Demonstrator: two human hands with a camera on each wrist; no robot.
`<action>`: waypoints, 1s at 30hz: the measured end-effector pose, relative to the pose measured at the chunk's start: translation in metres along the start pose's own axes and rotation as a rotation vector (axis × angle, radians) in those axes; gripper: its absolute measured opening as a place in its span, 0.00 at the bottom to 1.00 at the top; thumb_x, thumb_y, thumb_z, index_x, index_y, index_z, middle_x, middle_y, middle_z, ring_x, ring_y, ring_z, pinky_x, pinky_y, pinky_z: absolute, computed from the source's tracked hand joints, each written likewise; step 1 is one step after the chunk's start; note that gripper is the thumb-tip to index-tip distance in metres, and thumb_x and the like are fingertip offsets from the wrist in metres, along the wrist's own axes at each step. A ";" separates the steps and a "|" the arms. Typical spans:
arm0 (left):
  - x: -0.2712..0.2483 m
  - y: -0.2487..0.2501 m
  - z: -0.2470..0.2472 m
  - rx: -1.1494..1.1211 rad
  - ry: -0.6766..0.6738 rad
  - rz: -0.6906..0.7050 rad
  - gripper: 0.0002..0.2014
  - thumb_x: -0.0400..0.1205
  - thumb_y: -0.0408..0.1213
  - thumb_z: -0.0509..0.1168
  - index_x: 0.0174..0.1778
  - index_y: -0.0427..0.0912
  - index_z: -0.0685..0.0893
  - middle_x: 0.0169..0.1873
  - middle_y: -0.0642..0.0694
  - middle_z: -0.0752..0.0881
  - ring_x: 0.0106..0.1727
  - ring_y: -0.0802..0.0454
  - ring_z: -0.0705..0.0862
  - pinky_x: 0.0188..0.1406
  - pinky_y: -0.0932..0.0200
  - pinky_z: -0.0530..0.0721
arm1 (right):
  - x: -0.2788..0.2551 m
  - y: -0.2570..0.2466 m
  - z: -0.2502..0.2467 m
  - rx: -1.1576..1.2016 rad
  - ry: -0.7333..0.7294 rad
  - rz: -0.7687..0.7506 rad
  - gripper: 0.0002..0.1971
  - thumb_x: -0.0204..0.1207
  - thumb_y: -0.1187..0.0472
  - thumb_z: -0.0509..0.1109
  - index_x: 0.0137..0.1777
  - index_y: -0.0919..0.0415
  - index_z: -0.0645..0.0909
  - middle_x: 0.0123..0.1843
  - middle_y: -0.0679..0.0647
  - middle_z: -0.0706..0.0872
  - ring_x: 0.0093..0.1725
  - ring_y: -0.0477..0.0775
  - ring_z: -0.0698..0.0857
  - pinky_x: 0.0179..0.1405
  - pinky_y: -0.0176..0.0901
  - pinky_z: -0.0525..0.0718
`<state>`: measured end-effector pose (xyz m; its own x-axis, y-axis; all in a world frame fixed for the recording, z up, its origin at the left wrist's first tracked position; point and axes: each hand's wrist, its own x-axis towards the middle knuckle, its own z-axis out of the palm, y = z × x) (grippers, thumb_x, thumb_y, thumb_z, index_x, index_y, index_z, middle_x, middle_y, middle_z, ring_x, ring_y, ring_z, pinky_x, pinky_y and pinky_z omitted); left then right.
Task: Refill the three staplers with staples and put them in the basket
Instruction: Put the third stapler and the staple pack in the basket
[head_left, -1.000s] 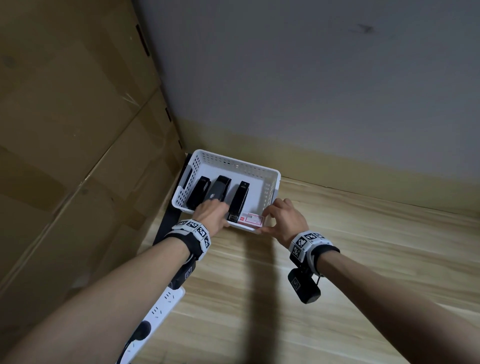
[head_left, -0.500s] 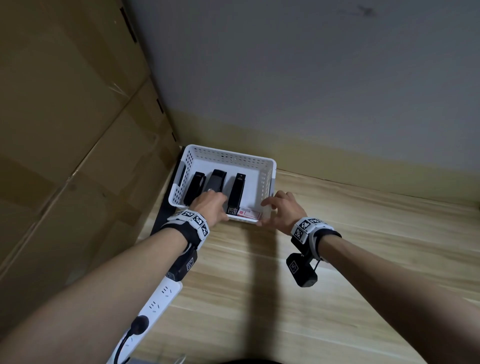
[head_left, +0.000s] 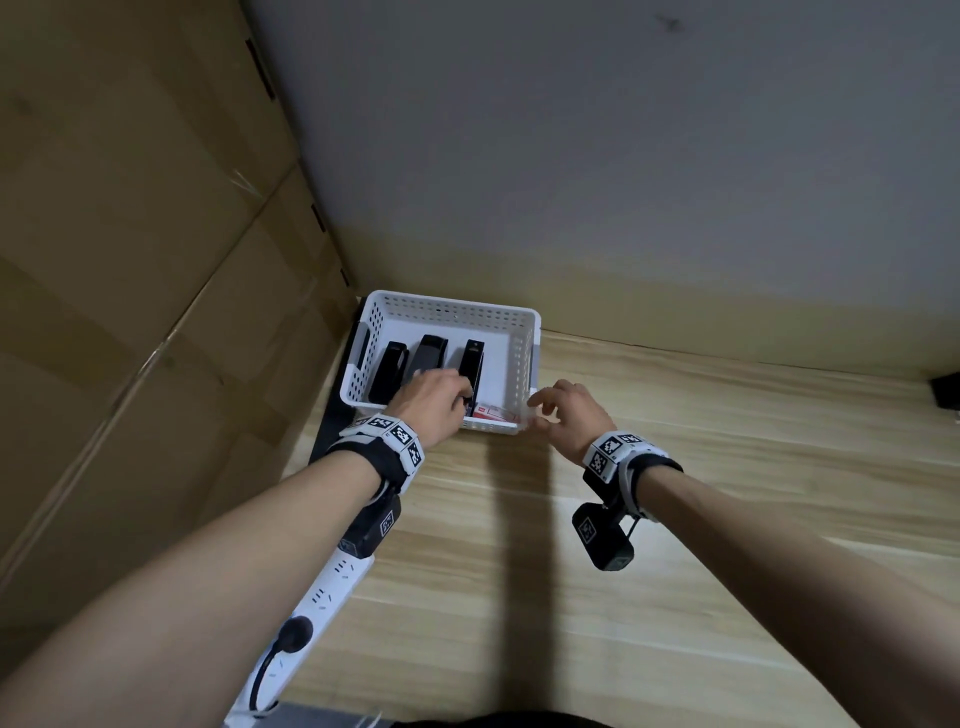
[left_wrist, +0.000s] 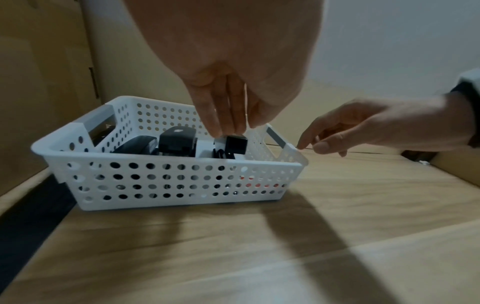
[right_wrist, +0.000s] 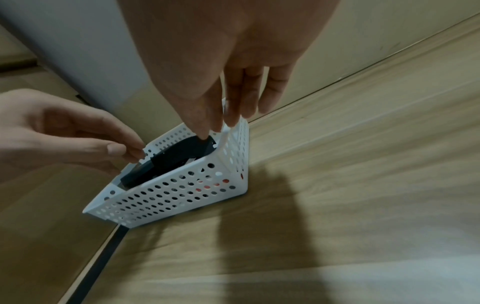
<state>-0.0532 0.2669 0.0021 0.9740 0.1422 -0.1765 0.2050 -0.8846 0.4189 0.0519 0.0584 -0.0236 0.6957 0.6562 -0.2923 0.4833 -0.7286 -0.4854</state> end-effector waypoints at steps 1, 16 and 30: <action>0.001 0.004 0.003 -0.011 -0.038 0.037 0.12 0.83 0.31 0.61 0.59 0.40 0.87 0.54 0.48 0.85 0.55 0.49 0.83 0.61 0.49 0.83 | -0.004 0.004 -0.001 0.020 0.016 0.011 0.13 0.76 0.54 0.69 0.60 0.51 0.83 0.48 0.47 0.78 0.54 0.53 0.78 0.50 0.47 0.79; 0.038 0.041 0.060 0.243 -0.467 -0.030 0.24 0.83 0.37 0.58 0.77 0.51 0.73 0.68 0.44 0.79 0.65 0.41 0.81 0.53 0.52 0.80 | -0.051 0.081 -0.009 0.110 0.029 0.086 0.12 0.74 0.62 0.69 0.56 0.52 0.85 0.50 0.48 0.83 0.48 0.49 0.81 0.49 0.42 0.80; 0.039 0.045 0.057 0.179 -0.403 -0.032 0.20 0.81 0.35 0.61 0.71 0.47 0.79 0.64 0.46 0.83 0.62 0.43 0.83 0.52 0.52 0.83 | -0.048 0.082 -0.009 0.094 -0.038 0.100 0.12 0.74 0.63 0.68 0.54 0.50 0.85 0.50 0.48 0.83 0.48 0.49 0.83 0.50 0.46 0.82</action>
<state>-0.0119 0.2074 -0.0364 0.8449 0.0175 -0.5347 0.1797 -0.9507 0.2529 0.0635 -0.0346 -0.0421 0.7165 0.5895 -0.3731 0.3593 -0.7702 -0.5270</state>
